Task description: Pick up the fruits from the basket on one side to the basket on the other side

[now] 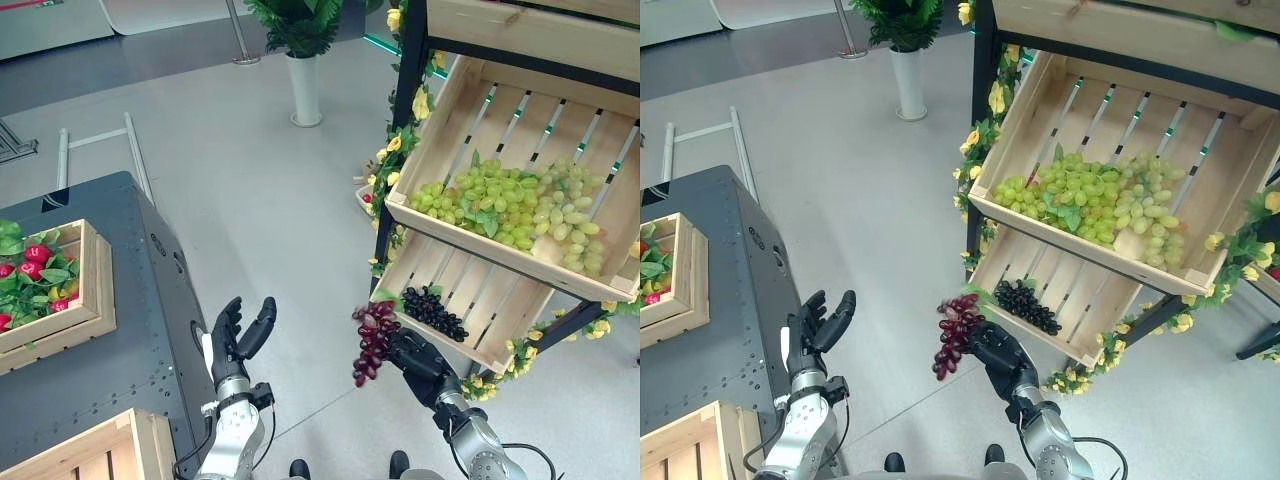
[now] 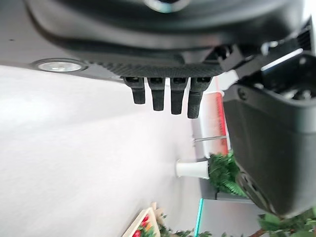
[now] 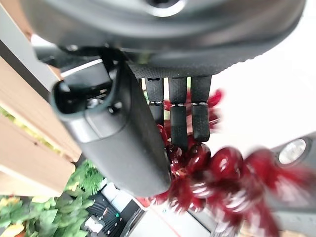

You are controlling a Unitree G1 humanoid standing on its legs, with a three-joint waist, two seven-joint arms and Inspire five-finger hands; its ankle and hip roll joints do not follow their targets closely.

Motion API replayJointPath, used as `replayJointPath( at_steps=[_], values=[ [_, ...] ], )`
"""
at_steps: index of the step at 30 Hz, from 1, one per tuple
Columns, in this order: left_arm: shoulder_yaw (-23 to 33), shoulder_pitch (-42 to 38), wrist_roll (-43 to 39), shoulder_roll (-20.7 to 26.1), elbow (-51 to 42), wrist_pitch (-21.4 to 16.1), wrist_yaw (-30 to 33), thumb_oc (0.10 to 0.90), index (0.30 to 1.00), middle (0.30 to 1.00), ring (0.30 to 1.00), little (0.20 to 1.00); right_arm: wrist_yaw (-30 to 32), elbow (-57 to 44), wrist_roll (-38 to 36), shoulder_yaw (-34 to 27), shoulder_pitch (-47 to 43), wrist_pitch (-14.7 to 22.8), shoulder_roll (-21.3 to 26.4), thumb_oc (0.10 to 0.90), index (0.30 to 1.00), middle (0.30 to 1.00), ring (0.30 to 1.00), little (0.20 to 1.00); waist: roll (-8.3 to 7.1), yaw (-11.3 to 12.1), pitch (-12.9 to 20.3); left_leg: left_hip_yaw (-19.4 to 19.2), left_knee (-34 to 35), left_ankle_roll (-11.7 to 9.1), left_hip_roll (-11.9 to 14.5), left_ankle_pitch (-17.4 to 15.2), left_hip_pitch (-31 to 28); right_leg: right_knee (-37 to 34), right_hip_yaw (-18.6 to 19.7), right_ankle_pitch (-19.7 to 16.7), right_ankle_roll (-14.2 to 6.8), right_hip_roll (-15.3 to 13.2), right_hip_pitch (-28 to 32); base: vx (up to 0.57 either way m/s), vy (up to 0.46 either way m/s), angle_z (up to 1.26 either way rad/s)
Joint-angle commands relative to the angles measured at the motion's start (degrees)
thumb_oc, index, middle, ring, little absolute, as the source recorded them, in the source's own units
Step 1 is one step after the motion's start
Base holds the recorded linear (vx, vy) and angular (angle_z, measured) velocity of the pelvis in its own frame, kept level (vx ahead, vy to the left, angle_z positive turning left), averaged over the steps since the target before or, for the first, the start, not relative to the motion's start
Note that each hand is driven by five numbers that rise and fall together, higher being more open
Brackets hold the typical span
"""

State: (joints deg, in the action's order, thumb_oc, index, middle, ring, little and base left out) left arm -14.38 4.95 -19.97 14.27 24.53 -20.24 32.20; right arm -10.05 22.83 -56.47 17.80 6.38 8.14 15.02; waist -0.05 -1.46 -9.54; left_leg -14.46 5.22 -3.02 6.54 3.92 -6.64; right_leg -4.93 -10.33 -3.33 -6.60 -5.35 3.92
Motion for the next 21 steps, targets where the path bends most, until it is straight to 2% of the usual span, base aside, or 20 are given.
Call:
replayJointPath(
  at_steps=[1, 3, 5, 6, 7, 8, 9, 11, 12, 13, 17, 21],
  values=[
    [1.23, -5.61, 1.32, 3.50, -2.95, -5.38, 0.07, 0.800, 0.900, 0.900, 0.900, 0.900, -2.59, -4.76, -3.07, -5.34, -9.25, 8.05, -2.92, 0.400, 0.300, 0.300, 0.300, 0.300, -0.86, 1.50, -3.32, -0.25, -1.44, 3.16, -3.38, -8.15, -0.58, 5.98, -6.27, 5.66, 1.33, -1.85, 0.46, -0.01, -0.192, -0.25],
    [1.76, -5.54, -0.96, 3.76, -2.90, -5.13, -0.54, 0.800, 0.900, 0.900, 0.900, 0.900, -1.98, -4.89, -3.33, -6.01, -9.91, 7.70, -2.63, 0.400, 0.300, 0.300, 0.300, 0.300, -1.14, 1.62, -3.53, 0.18, -3.49, 2.87, -3.08, -8.56, 0.56, 5.23, -5.71, 5.75, 2.23, -1.30, 0.28, 0.03, -0.221, -0.19],
    [2.23, -4.58, -2.38, 3.07, -3.15, -6.68, -0.68, 0.800, 0.900, 0.900, 0.900, 0.900, -2.44, -4.61, -2.28, -6.58, -10.66, 6.94, -1.51, 0.400, 0.300, 0.300, 0.300, 0.300, -2.38, 1.56, -4.23, -1.94, -16.14, 1.83, -1.56, -12.70, 4.01, 5.01, -5.77, 5.98, 3.70, -1.53, 0.68, 0.04, -0.214, -0.04],
    [1.74, -4.39, -2.73, 3.01, -3.45, -7.52, -0.32, 0.800, 0.900, 0.900, 0.900, 0.900, -2.88, -4.05, -1.87, -6.90, -10.90, 7.28, -0.49, 0.400, 0.300, 0.300, 0.300, 0.300, -2.76, 2.09, -5.51, -0.51, -26.65, 0.25, 0.05, -10.60, 9.32, 5.19, -5.64, 5.98, 5.30, -0.90, 1.18, -0.04, -0.169, -0.17],
    [1.51, -4.42, -2.77, 2.64, -3.47, -7.77, -0.19, 0.800, 0.900, 0.900, 0.900, 0.900, -3.01, -3.40, -1.65, -6.90, -11.15, 7.80, 0.17, 0.400, 0.300, 0.300, 0.300, 0.300, -2.65, 2.40, -6.41, 1.12, -31.20, -0.30, 0.37, -9.40, 12.45, 5.59, -5.27, 6.14, 6.14, -0.30, 1.43, -0.03, -0.111, -0.34],
    [1.38, -4.45, -2.73, 2.37, -3.47, -7.72, 0.09, 0.800, 0.900, 0.900, 0.900, 0.900, -3.32, -2.73, -1.52, -6.75, -11.37, 8.11, 0.34, 0.400, 0.300, 0.300, 0.300, 0.300, -2.55, 2.67, -6.97, 2.11, -32.24, -0.35, -0.15, -9.14, 13.71, 6.01, -4.78, 6.34, 6.38, -0.11, 1.66, 0.00, 0.001, -0.41],
    [1.18, -4.46, -2.64, 1.92, -3.32, -7.69, 0.46, 0.800, 0.900, 0.900, 0.900, 0.900, -3.52, -1.87, -1.67, -6.44, -11.81, 8.44, 0.56, 0.400, 0.300, 0.300, 0.300, 0.300, -2.25, 3.14, -7.77, 3.91, -31.32, -0.59, -1.04, -7.97, 15.07, 6.64, -3.76, 6.66, 6.52, 0.20, 2.11, 0.00, 0.080, -0.27],
    [1.04, -4.68, -1.39, 1.17, -3.10, -8.16, 1.18, 0.800, 0.900, 0.900, 0.900, 0.900, -3.33, -1.28, -3.42, -5.81, -13.24, 8.92, 0.64, 0.400, 0.300, 0.300, 0.300, 0.300, -1.73, 4.03, -8.35, 7.15, -21.75, -1.04, -3.17, -3.08, 15.55, 6.69, -1.78, 6.37, 5.76, 0.41, 2.90, 0.08, 0.169, -0.13],
    [1.34, -4.56, -0.83, 1.69, -2.82, -7.16, 1.58, 0.800, 0.900, 0.900, 0.900, 0.900, -3.94, -0.95, -6.62, -6.05, -13.25, 8.60, 0.01, 0.400, 0.300, 0.300, 0.300, 0.300, -1.68, 4.18, -7.30, 6.86, -16.28, 1.90, -4.50, -7.48, 11.07, 7.47, -1.74, 6.86, 5.02, -0.59, 2.44, 0.18, 0.198, -0.35],
    [1.43, -4.60, -1.65, 2.07, -2.47, -7.16, 0.61, 0.800, 0.900, 0.900, 0.900, 0.900, -4.10, -1.17, -7.79, -6.29, -12.71, 8.82, -0.30, 0.400, 0.300, 0.300, 0.300, 0.300, -1.27, 4.30, -6.46, 8.76, -14.40, 2.29, -5.80, -7.57, 10.05, 7.71, -1.92, 6.64, 4.45, -0.83, 2.10, 0.17, 0.155, -0.47],
    [2.46, -5.10, -0.82, 2.67, -0.57, -7.27, 0.03, 0.800, 0.900, 0.900, 0.900, 0.900, -5.50, 0.49, -10.21, -7.63, -11.70, 9.58, -2.14, 0.400, 0.300, 0.300, 0.300, 0.300, -0.51, 3.87, -4.91, 8.32, -9.83, 3.00, -5.93, -8.24, 5.42, 7.68, -2.60, 6.39, 3.47, -1.42, 1.38, 0.10, 0.053, -0.45],
    [2.87, -3.95, -0.06, 3.06, -1.04, -7.49, -0.27, 0.800, 0.900, 0.900, 0.900, 0.900, -5.03, 0.16, -10.69, -8.23, -10.89, 9.84, -3.54, 0.400, 0.300, 0.300, 0.300, 0.300, -0.43, 4.03, -3.63, 8.74, -7.40, 3.45, -6.46, -8.58, 3.71, 5.50, -2.62, 5.97, 3.11, -1.28, 2.63, 0.08, 0.013, -0.06]
  ],
)
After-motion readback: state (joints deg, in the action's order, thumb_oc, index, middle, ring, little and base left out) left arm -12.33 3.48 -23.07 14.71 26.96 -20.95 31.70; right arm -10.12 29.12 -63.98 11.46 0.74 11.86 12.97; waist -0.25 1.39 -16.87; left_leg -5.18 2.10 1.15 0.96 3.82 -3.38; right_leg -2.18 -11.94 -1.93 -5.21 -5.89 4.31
